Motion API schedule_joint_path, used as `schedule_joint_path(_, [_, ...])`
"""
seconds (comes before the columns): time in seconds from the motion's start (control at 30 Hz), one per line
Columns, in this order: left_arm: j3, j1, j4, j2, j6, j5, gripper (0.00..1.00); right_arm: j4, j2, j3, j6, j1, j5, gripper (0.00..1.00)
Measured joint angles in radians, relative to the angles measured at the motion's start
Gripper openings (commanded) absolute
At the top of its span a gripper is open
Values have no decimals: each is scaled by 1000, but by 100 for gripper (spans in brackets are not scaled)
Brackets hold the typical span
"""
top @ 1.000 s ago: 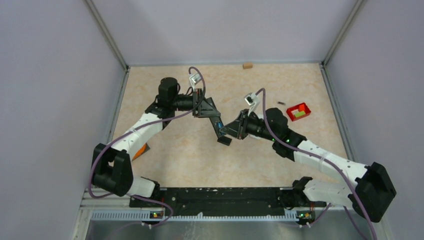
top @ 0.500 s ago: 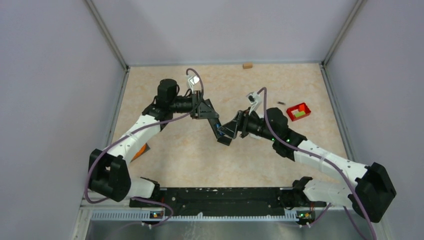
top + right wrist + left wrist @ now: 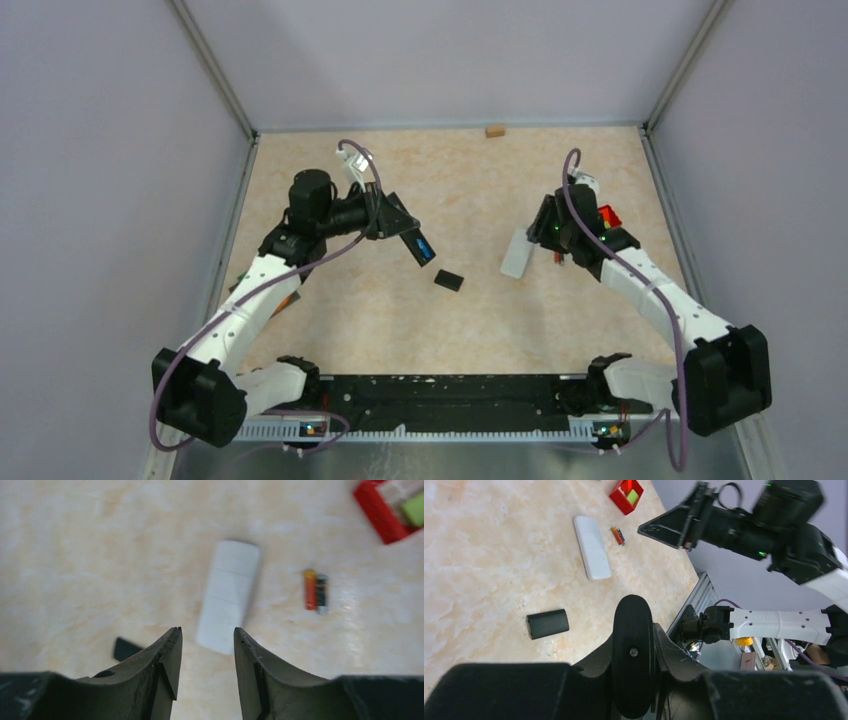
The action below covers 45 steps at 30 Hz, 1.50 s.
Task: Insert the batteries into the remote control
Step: Pick up the battery from the center of the board.
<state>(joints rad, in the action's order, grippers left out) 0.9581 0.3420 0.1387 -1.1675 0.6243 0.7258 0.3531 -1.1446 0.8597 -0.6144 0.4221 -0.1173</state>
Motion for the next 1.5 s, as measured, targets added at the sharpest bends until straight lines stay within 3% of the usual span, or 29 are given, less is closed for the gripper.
schedule_joint_path(0.23, [-33,0,-89,50,1,27,0,112,-163,-21,63,-154,-117,27])
schedule_joint_path(0.53, [-38,0,-126,50,5,53,0,80,-394,12,123,-171,-153,25])
schedule_joint_path(1.07, [-40,0,-150,50,18,97,0,27,-467,53,164,-193,-186,25])
schedule_joint_path(1.5, [-44,0,-163,50,28,101,0,-23,-501,53,169,-206,-129,15])
